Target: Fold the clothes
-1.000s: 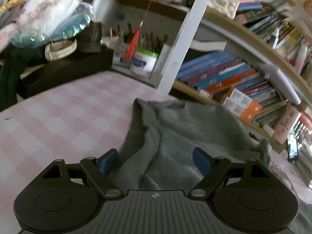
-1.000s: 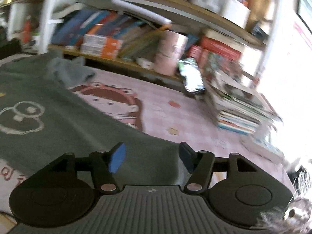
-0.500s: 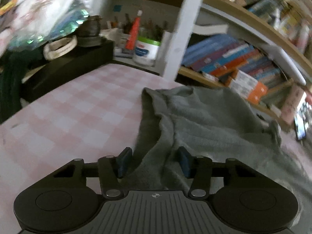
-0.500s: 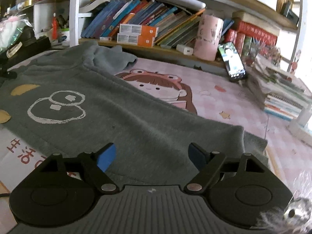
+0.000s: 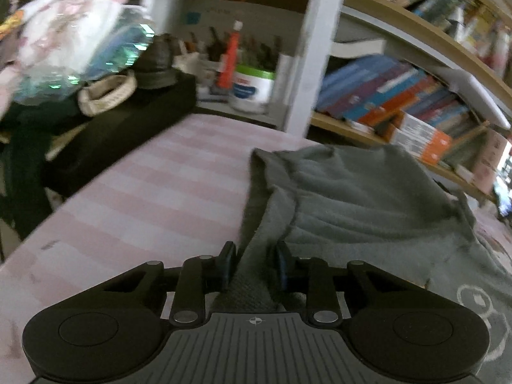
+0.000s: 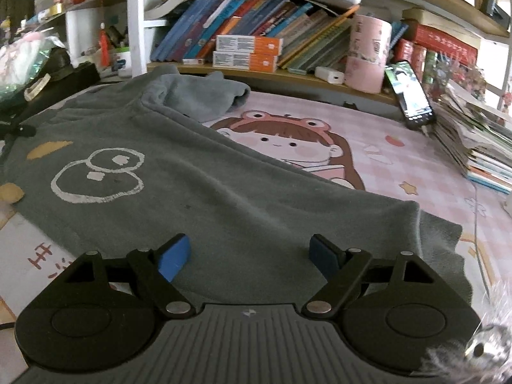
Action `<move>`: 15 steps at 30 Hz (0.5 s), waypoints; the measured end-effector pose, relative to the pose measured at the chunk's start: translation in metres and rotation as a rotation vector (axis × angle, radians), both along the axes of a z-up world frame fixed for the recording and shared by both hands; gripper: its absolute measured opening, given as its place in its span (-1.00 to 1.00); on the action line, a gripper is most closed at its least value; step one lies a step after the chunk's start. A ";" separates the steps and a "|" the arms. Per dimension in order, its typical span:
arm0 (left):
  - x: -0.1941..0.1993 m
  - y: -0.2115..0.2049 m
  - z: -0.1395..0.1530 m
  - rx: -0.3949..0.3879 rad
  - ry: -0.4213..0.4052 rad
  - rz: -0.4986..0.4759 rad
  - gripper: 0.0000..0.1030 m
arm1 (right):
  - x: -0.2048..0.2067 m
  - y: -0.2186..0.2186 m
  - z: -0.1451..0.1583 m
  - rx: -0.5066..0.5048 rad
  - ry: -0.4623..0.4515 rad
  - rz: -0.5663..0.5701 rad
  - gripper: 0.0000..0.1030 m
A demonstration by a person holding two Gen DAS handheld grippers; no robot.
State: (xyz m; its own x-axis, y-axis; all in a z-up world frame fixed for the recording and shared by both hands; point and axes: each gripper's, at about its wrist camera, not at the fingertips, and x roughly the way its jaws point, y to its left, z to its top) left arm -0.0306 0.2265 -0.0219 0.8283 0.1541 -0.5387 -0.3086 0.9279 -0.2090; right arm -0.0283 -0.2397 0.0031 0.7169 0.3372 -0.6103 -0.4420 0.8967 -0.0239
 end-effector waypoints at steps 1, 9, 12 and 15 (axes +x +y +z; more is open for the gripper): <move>-0.002 0.005 0.001 -0.001 -0.003 0.021 -0.51 | 0.000 0.002 0.000 0.001 0.001 0.006 0.58; -0.022 0.019 0.016 0.061 -0.044 0.190 -0.09 | 0.002 0.015 0.002 0.027 0.009 0.056 0.60; -0.035 0.006 0.038 0.096 -0.175 0.170 0.13 | 0.009 0.018 0.010 0.054 0.011 0.075 0.60; -0.028 -0.012 0.048 0.050 -0.245 0.033 0.22 | 0.027 0.025 0.021 0.105 0.020 0.090 0.60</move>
State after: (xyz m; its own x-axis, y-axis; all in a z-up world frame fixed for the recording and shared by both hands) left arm -0.0585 0.2142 0.0261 0.9274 0.2046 -0.3130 -0.2845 0.9293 -0.2355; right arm -0.0012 -0.2143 0.0242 0.6686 0.4627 -0.5822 -0.5206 0.8502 0.0780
